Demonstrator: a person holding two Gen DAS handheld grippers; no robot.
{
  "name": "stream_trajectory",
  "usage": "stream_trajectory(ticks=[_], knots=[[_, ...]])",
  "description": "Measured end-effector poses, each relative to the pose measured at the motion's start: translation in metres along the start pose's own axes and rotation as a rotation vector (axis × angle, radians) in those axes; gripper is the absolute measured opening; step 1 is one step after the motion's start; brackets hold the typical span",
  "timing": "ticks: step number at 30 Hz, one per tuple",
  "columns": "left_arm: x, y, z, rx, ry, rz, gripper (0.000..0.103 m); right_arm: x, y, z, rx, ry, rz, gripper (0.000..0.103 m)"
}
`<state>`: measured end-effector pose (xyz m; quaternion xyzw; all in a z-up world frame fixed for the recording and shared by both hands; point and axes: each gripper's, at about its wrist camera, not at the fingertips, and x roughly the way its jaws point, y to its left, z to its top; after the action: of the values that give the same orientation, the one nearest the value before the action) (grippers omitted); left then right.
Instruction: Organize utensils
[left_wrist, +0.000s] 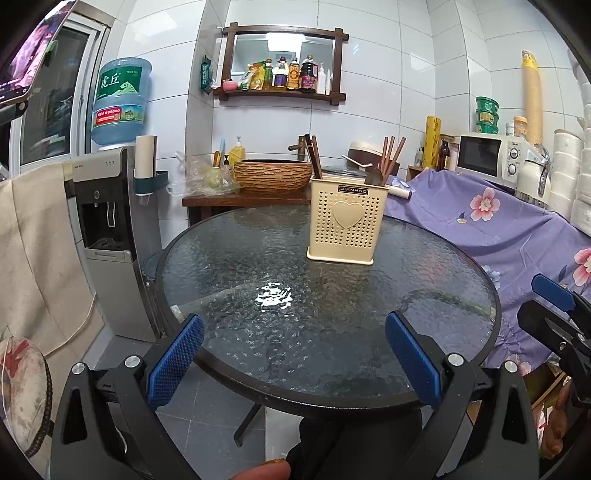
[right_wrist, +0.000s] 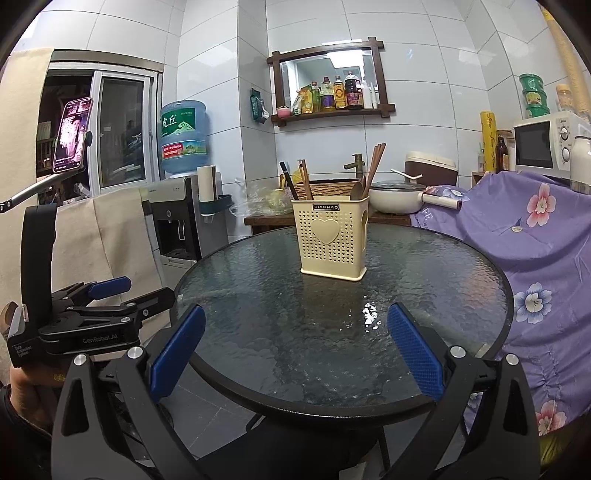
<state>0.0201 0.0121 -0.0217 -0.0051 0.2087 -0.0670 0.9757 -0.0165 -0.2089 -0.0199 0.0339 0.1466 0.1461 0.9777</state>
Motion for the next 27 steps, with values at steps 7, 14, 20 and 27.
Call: stream_trajectory(ticks=[7,14,20,27], knots=[[0.0012,-0.0008,0.0003,0.001,0.002,0.001,0.097,0.0003,0.0005,-0.0012,0.003,0.002,0.003,0.097],[0.0024,-0.0021,-0.0015,0.007,0.010,0.003,0.097,-0.0002,0.0003,-0.0018,0.003,0.003,0.004,0.097],[0.0016,-0.0032,-0.0016,0.004,0.005,0.003,0.097,-0.0001,0.0006,-0.0025,0.005,0.005,0.004,0.097],[0.0025,-0.0044,-0.0021,0.001,0.013,0.001,0.097,0.0007,0.0002,-0.0035,0.008,0.007,0.008,0.097]])
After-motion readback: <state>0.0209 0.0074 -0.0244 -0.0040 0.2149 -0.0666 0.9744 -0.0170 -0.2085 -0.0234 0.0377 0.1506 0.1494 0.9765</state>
